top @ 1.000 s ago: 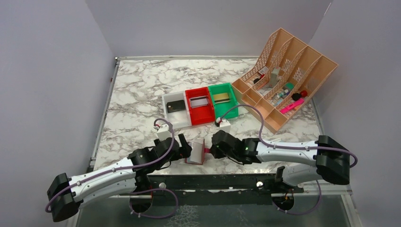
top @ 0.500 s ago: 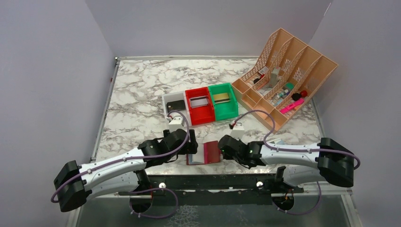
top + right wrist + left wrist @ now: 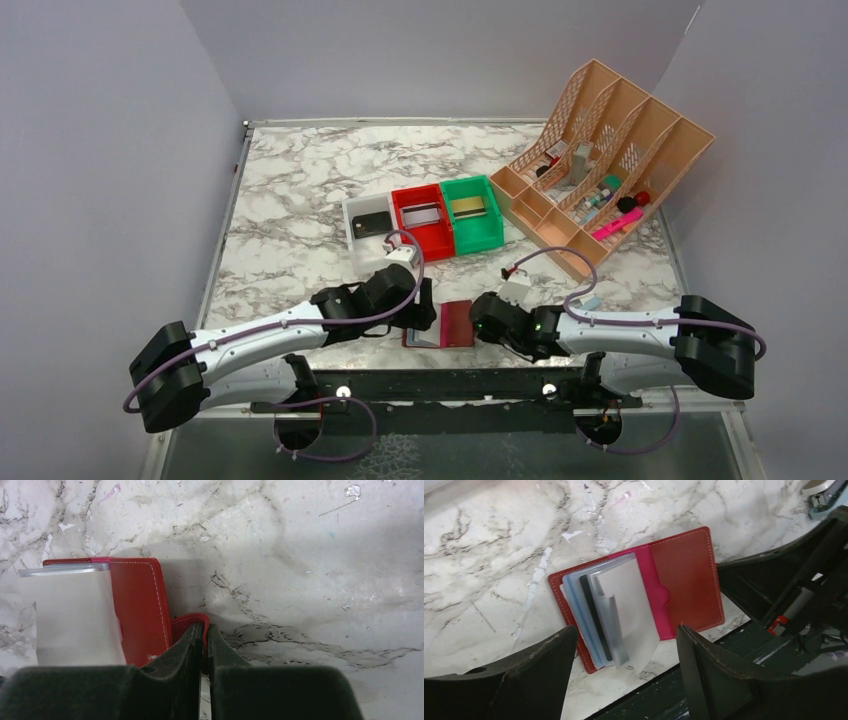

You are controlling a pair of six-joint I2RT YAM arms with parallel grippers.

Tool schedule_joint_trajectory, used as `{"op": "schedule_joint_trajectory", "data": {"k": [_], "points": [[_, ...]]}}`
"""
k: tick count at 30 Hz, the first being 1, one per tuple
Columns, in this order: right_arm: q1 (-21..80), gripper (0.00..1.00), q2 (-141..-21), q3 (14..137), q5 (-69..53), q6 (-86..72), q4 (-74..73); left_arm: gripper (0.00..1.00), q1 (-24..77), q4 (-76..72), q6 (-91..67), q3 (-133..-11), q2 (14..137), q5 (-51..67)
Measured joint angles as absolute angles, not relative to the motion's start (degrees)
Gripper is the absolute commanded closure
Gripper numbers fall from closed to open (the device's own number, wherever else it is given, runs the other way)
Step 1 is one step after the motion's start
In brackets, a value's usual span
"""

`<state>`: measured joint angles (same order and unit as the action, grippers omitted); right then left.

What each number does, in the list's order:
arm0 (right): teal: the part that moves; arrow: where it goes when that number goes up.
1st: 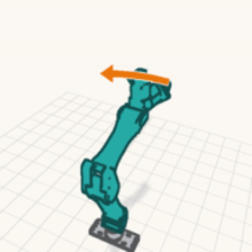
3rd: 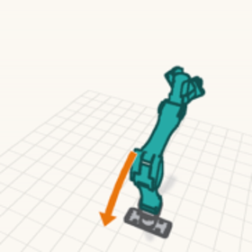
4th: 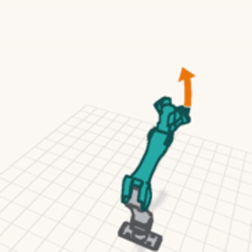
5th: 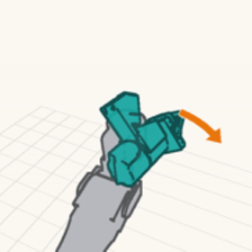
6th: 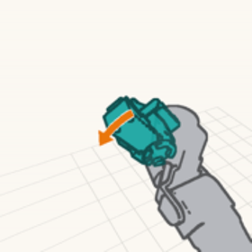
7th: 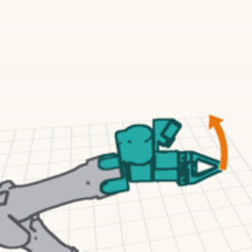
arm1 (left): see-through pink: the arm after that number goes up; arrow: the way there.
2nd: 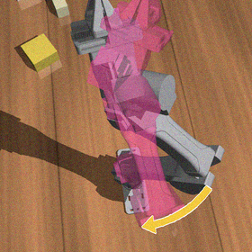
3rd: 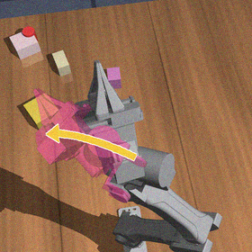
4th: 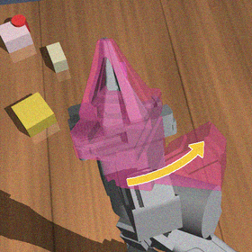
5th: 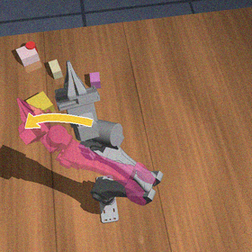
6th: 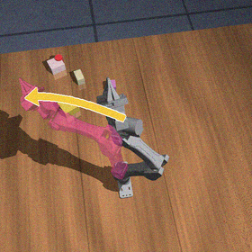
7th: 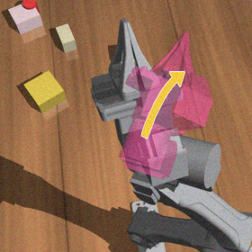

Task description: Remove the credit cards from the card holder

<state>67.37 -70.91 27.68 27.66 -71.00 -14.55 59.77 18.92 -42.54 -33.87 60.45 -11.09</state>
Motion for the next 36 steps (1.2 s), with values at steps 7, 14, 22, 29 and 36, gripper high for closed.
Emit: {"op": "schedule_joint_trajectory", "data": {"k": [7, 14, 22, 29, 36], "points": [[67.4, 0.88, -70.9, 27.6, 27.8, -75.3, -15.0, 0.24, 59.8, 17.4, -41.9, -35.2, 63.5, -6.9], [67.4, 0.88, -69.6, 25.7, 28.1, -77.6, -14.2, 0.23, 59.8, 16.2, -42.5, -32.7, 63.2, -6.5], [67.4, 0.87, -66.1, 25.0, 29.1, -78.1, -14.2, 0.25, 59.8, 14.1, -43.8, -29.8, 61.6, -4.0], [67.4, 0.87, -65.3, 25.0, 29.3, -77.9, -14.3, 0.25, 59.8, 11.2, -44.4, -29.3, 60.2, -2.6], [67.4, 0.87, -65.3, 25.0, 29.4, -77.3, -14.3, 0.23, 59.8, 10.8, -46.0, -28.6, 61.0, -2.7]]}}
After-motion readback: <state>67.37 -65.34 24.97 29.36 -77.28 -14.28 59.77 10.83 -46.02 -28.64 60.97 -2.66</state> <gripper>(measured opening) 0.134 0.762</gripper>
